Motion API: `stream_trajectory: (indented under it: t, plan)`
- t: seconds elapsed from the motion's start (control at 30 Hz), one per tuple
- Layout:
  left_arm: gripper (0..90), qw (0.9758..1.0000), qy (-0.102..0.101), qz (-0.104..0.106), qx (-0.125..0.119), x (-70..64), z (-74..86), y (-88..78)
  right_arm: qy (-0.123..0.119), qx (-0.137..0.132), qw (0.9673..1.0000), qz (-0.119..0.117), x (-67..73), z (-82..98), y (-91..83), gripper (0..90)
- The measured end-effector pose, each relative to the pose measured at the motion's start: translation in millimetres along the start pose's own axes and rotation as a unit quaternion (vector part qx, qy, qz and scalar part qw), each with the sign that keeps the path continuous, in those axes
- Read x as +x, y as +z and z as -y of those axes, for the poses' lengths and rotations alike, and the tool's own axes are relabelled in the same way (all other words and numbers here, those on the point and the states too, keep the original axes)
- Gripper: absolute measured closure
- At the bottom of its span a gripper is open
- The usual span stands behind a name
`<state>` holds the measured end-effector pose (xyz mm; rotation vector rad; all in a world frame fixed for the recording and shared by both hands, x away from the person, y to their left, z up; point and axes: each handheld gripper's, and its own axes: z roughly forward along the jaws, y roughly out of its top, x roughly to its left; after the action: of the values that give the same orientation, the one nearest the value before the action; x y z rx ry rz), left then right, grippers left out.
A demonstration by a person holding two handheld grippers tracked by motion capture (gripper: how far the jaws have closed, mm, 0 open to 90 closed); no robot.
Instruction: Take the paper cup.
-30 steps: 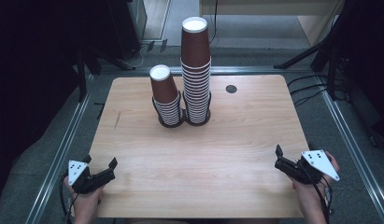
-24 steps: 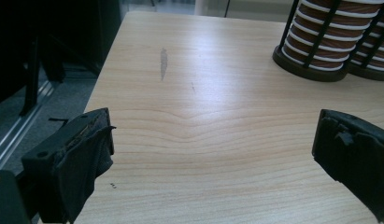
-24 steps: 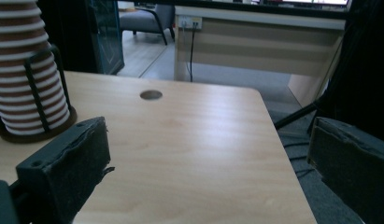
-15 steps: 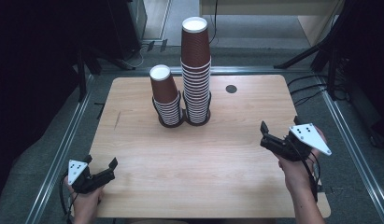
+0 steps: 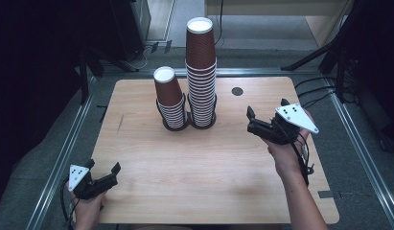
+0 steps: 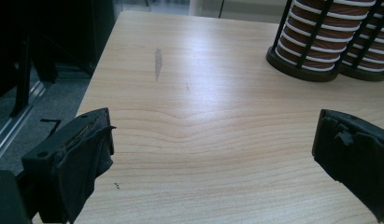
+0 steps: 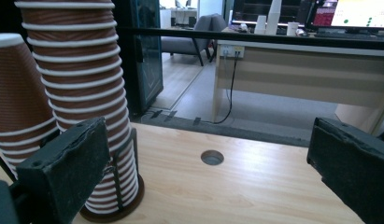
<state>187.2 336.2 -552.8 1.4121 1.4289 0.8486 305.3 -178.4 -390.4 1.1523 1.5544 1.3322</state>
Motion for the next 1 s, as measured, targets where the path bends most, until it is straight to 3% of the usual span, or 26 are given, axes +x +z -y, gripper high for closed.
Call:
stream_trajectory:
  t: [0.53, 1.0]
  plan:
    - [0.0, 1.0, 0.002, -0.001, 0.003, -0.6, -0.4, 1.6, -0.004, -0.009, 0.9999, -0.014, 24.3, -27.5, 23.6, 0.0]
    - [0.0, 1.0, -0.005, 0.001, 0.004, 0.6, -0.8, 1.5, 0.003, -0.02, 0.9988, -0.046, 50.8, -43.9, 38.1, 0.0]
